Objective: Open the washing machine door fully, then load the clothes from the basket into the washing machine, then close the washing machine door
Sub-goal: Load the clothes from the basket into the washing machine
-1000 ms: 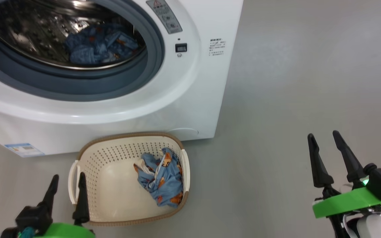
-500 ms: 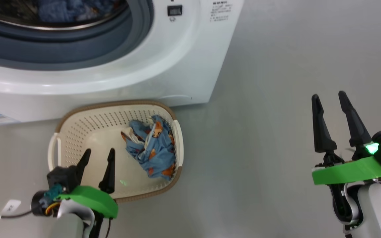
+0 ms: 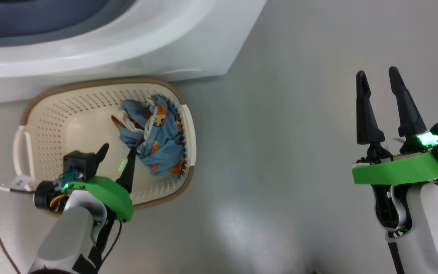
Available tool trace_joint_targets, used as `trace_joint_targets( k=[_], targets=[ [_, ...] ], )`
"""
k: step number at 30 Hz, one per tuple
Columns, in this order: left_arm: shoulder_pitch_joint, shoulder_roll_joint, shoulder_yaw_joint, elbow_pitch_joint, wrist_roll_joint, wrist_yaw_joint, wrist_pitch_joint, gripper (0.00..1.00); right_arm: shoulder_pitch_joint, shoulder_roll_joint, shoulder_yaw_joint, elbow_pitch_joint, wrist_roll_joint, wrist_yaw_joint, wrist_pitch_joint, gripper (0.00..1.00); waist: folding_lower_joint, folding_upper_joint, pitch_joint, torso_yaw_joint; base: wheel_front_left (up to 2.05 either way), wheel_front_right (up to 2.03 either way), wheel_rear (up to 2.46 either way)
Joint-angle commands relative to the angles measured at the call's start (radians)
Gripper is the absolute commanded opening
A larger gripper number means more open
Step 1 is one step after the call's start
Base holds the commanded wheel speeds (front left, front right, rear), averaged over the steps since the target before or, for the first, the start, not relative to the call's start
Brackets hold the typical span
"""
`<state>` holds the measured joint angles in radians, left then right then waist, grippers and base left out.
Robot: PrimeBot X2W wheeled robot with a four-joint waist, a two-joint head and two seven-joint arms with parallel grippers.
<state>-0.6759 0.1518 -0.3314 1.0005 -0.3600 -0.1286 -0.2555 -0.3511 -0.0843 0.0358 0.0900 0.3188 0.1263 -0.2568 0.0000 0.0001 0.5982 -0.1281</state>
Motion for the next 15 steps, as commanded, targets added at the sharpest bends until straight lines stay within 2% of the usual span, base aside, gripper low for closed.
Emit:
trace_joint_targets(
  k=[1,8,15],
  targets=[
    [-0.025,0.038,-0.032,0.014,-0.033,-0.002,-0.001,1.0,-0.011,0.007,0.027,-0.029,0.005,0.004,-0.005,1.0,0.0,-0.0001,0.07,-0.037,0.0,0.0,0.0],
    [-0.107,0.087,-0.222,0.035,-0.177,-0.002,0.052,1.0,-0.044,0.022,0.033,-0.045,0.009,0.004,-0.005,1.0,0.0,-0.0001,0.145,-0.068,0.0,0.0,0.0],
    [-0.187,0.169,-0.369,0.022,-0.324,-0.002,0.094,1.0,-0.075,0.031,0.042,-0.064,0.014,0.004,-0.005,1.0,0.0,-0.0001,0.214,-0.101,0.0,0.0,0.0]
  ],
)
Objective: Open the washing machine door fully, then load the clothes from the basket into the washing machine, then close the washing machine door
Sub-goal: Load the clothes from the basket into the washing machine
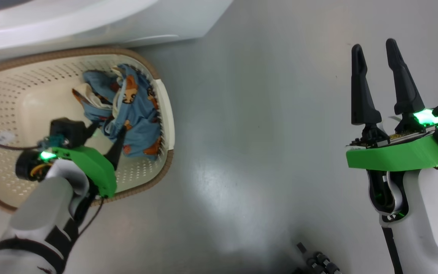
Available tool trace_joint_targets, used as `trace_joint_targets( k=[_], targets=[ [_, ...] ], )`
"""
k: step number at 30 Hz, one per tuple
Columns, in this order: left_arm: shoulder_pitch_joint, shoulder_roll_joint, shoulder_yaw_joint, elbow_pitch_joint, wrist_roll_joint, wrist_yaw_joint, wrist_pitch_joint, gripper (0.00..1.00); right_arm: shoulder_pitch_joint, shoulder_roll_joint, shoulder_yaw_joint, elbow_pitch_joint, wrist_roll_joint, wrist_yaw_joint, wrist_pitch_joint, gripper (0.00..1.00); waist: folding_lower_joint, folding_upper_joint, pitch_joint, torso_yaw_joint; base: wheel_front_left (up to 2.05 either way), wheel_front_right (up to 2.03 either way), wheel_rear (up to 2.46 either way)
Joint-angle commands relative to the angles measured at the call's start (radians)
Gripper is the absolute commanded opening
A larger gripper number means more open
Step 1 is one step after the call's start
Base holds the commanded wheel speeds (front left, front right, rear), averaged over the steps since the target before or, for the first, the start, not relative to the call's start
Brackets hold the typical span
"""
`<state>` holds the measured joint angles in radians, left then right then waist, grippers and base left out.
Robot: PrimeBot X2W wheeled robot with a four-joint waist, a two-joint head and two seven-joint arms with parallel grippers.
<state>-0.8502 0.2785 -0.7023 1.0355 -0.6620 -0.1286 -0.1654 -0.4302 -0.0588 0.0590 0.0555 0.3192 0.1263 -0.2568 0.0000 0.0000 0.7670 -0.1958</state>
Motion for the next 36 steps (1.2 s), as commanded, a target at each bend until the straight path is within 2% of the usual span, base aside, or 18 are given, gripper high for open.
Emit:
trace_joint_targets(
  k=[1,17,33,34,35,36],
  targets=[
    [-0.023,0.053,-0.015,-0.013,-0.04,-0.002,0.007,1.0,0.001,0.006,0.021,-0.033,0.014,0.004,-0.005,1.0,0.0,0.0,0.053,-0.038,0.0,0.0,0.0],
    [-0.131,0.168,-0.255,-0.038,-0.248,-0.002,0.021,1.0,-0.007,0.008,0.057,-0.06,0.046,0.004,-0.005,1.0,0.0,0.0,0.122,-0.087,0.0,0.0,0.0],
    [-0.201,0.21,-0.479,-0.087,-0.449,-0.002,0.03,1.0,-0.015,0.008,0.106,-0.073,0.045,0.004,-0.005,1.0,0.0,0.0,0.144,-0.118,0.0,0.0,0.0],
    [-0.203,0.21,-0.489,-0.088,-0.46,-0.002,0.028,0.82,-0.015,0.008,0.108,-0.074,0.044,0.004,-0.005,1.0,0.0,0.0,0.142,-0.12,0.0,0.0,0.0],
    [-0.205,0.211,-0.499,-0.089,-0.469,-0.002,0.025,0.49,-0.013,0.008,0.108,-0.074,0.042,0.004,-0.005,1.0,0.0,0.0,0.14,-0.12,0.0,0.0,0.0],
    [-0.206,0.21,-0.508,-0.091,-0.478,-0.002,0.022,0.25,-0.012,0.008,0.108,-0.075,0.04,0.004,-0.005,1.0,0.0,0.0,0.137,-0.121,0.0,0.0,0.0]
  ],
)
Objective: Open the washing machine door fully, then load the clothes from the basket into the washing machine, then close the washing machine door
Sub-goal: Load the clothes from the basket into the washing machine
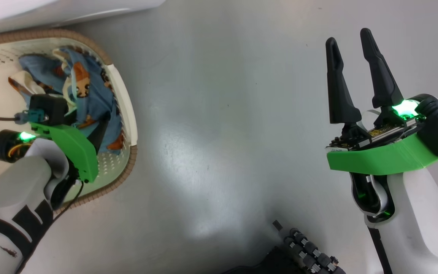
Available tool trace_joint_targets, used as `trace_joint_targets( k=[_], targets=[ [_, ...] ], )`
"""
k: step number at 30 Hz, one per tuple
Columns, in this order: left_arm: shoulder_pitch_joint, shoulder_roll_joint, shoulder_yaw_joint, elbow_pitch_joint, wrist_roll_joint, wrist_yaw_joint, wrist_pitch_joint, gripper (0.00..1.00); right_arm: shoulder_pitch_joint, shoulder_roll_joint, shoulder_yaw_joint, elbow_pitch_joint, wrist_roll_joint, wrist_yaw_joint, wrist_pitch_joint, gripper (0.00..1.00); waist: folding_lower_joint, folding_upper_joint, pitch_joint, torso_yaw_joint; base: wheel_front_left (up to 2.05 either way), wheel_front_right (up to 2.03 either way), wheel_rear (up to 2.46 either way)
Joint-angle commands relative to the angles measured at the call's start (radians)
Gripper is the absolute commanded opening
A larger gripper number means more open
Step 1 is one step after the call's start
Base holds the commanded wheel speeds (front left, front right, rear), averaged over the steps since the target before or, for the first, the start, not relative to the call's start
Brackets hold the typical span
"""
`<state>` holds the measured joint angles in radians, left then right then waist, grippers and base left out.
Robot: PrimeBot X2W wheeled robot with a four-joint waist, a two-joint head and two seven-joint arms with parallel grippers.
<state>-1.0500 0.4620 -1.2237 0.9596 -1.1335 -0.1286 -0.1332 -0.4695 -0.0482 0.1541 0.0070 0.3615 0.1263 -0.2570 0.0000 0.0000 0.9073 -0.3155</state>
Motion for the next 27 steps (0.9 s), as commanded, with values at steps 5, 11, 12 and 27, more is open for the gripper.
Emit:
trace_joint_targets(
  k=[5,11,12,27],
  targets=[
    [-0.006,0.02,-0.017,-0.027,-0.052,-0.002,-0.036,0.0,0.036,-0.002,0.002,-0.025,-0.013,0.004,-0.005,1.0,0.0,0.0,-0.027,0.003,0.0,0.0,0.0],
    [0.009,0.009,-0.029,-0.012,-0.097,-0.002,-0.077,0.0,0.04,-0.002,-0.009,-0.022,-0.021,0.004,-0.005,1.0,0.0,0.0,-0.071,0.021,0.0,0.0,0.0],
    [0.013,0.005,-0.029,-0.008,-0.108,-0.002,-0.087,0.0,0.04,-0.002,-0.011,-0.021,-0.022,0.004,-0.005,1.0,0.0,0.0,-0.082,0.026,0.0,0.0,0.0],
    [0.154,-0.009,0.213,-0.021,-0.091,-0.002,-0.128,0.0,0.084,-0.017,-0.031,0.029,-0.047,0.004,-0.005,1.0,0.0,0.0,-0.298,0.126,0.0,0.0,0.0]
  ],
)
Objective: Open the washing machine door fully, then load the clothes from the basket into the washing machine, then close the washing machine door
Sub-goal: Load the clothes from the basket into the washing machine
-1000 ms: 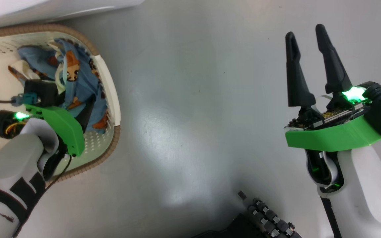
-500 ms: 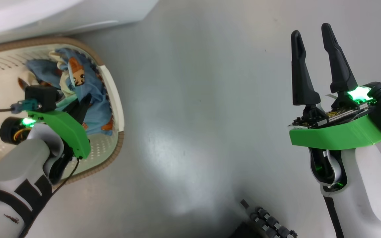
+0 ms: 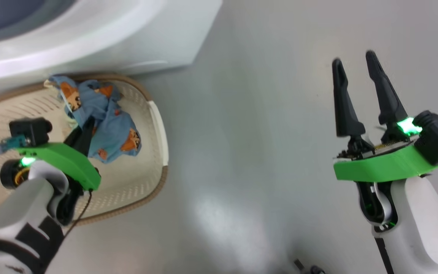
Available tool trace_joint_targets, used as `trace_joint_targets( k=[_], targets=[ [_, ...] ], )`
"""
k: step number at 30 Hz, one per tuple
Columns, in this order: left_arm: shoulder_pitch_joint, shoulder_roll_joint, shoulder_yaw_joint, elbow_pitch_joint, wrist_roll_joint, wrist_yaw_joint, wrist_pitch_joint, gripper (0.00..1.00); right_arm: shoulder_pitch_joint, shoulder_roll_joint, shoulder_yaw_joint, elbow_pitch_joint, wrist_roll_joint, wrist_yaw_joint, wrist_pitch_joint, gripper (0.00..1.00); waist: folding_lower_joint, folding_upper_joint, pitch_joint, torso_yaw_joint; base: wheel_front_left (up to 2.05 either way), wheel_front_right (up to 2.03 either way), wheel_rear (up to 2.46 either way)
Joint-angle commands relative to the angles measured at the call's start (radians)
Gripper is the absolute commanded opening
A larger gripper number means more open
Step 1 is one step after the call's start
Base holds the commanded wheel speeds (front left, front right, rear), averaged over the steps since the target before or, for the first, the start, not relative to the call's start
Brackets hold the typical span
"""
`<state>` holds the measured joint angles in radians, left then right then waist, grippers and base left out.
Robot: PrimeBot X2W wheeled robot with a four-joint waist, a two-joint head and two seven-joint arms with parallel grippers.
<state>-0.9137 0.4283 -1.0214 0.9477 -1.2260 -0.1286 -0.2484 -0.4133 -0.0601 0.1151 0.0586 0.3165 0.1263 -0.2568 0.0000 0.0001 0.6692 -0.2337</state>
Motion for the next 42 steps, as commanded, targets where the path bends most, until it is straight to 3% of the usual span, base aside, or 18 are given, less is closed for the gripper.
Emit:
trace_joint_targets(
  k=[1,14,20,42],
  targets=[
    [0.034,0.023,0.046,-0.017,0.025,-0.002,-0.013,0.0,0.035,-0.01,0.007,-0.016,-0.002,0.004,-0.005,1.0,0.0,-0.0001,-0.077,0.052,0.0,0.0,0.0],
    [0.283,-0.051,0.495,-0.156,0.381,-0.002,-0.013,0.0,0.13,-0.074,-0.008,0.035,0.006,0.004,-0.005,1.0,0.0,-0.0001,-0.293,0.144,0.0,0.0,0.0],
    [0.374,-0.101,0.65,-0.234,0.522,-0.002,-0.013,0.0,0.176,-0.088,-0.013,0.048,0.008,0.004,-0.005,1.0,0.0,-0.0001,-0.367,0.168,0.0,0.0,0.0],
    [0.66,-0.202,0.984,-0.537,0.816,-0.002,-0.013,0.0,0.298,-0.113,-0.042,0.053,0.015,0.004,-0.005,1.0,0.0,-0.0001,-0.498,0.205,0.0,0.0,0.0]
  ],
)
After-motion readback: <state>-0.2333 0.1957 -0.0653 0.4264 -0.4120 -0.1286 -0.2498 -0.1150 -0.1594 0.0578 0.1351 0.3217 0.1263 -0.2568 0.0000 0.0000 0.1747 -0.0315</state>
